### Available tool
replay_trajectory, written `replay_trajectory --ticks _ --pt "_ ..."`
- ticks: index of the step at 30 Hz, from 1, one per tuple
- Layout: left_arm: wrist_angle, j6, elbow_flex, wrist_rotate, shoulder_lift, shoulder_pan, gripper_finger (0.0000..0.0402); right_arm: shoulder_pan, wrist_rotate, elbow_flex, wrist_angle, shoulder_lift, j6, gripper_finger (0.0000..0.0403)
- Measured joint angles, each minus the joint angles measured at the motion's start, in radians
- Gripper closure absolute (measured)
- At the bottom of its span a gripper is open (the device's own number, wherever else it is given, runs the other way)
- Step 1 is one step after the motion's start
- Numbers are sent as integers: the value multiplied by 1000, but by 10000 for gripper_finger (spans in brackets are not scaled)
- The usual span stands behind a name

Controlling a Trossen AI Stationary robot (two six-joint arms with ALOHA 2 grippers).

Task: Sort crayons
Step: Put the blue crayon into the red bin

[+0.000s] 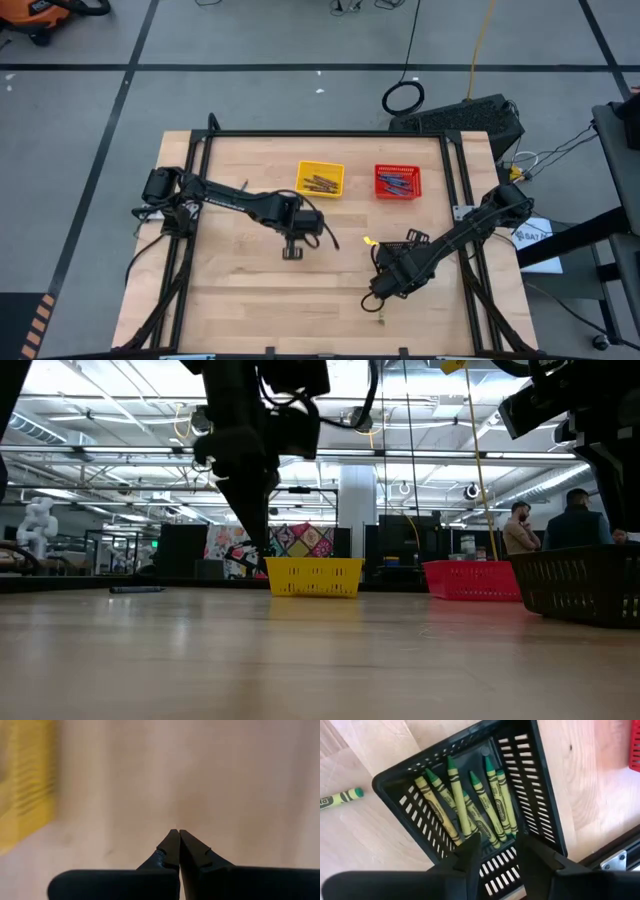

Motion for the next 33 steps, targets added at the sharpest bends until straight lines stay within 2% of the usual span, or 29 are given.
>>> replay_trajectory --ticks 2,4,9,15,18,22,23,30,33 --pt "-35 -52 0 -52 0 20 401 0 0 0 -2 0 9 292" --pt "-74 -54 0 -50 0 37 401 0 4 0 -2 0 10 292" --pt "-127 11 0 47 0 64 398 0 65 0 -3 0 35 291" --pt "-199 133 0 52 0 68 347 0 84 0 -6 0 35 291" --pt "-243 129 0 -12 0 69 316 1 84 0 -6 0 35 291" --pt "-368 36 -3 -219 0 76 297 1 85 0 -6 0 35 291" --pt "-395 32 -11 -239 -1 83 296 1 86 0 -6 0 35 291" --pt "-389 30 -140 -117 -95 207 295 7 137 -1 -2 0 34 291" --pt "-319 30 -213 -76 -165 276 294 9 137 -1 1 0 34 291"
